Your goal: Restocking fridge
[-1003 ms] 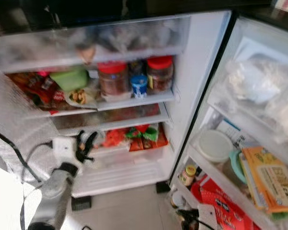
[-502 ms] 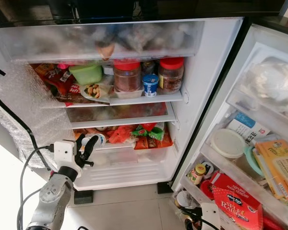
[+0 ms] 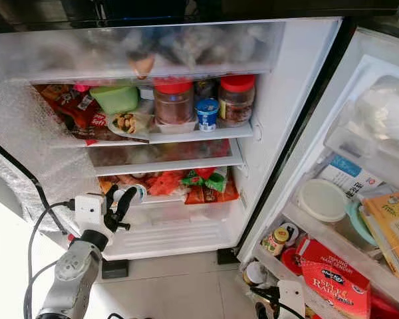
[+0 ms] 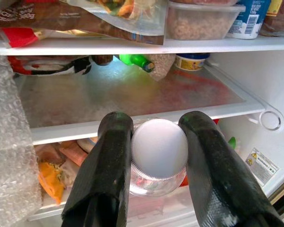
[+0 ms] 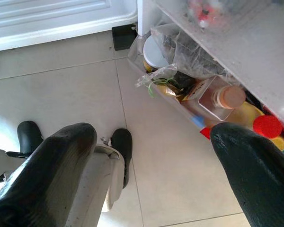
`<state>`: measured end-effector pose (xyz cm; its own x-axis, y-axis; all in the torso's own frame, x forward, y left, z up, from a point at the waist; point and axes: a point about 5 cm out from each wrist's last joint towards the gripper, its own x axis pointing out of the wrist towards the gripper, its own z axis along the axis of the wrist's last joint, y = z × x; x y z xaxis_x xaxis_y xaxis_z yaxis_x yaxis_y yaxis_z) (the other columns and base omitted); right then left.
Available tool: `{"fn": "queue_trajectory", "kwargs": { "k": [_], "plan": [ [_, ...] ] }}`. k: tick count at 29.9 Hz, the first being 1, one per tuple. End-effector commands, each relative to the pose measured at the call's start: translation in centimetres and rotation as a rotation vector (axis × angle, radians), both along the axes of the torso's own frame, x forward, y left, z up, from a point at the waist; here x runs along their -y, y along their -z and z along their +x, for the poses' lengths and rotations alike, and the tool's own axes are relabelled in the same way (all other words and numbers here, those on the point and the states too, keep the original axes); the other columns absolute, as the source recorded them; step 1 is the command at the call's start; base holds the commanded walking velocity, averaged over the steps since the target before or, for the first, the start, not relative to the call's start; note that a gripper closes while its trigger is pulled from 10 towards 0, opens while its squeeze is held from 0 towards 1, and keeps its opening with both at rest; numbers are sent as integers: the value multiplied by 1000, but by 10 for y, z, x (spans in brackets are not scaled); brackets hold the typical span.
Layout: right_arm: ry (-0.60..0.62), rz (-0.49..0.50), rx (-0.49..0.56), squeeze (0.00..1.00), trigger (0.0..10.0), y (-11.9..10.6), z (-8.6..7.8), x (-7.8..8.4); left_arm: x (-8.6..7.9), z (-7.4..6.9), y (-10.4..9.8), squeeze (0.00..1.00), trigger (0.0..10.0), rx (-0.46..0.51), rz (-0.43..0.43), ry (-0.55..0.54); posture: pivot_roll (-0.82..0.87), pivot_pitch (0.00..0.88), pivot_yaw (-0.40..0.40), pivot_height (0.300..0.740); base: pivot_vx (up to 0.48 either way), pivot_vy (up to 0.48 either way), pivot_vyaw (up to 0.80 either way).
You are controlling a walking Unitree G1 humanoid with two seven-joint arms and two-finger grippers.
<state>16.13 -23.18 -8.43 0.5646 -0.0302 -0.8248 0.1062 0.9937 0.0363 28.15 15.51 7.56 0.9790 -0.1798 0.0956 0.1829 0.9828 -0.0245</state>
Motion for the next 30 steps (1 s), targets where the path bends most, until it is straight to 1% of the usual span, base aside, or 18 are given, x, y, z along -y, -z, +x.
{"fn": "queue_trajectory", "kwargs": {
  "k": [1,19,30],
  "plan": [
    [5,1,-10,0,10000,1,-3,2,0,-2,-1,0,10000,3,5,-1,2,120,-19,740,0,0,0],
    [-14,-12,-21,0,10000,1,-4,3,3,-3,-1,0,10000,3,2,2,2,126,-21,740,0,0,0],
    [-25,-16,-20,0,10000,1,-4,3,1,-3,-1,0,10000,1,5,-2,5,127,-22,740,0,0,0]
  ]
}}
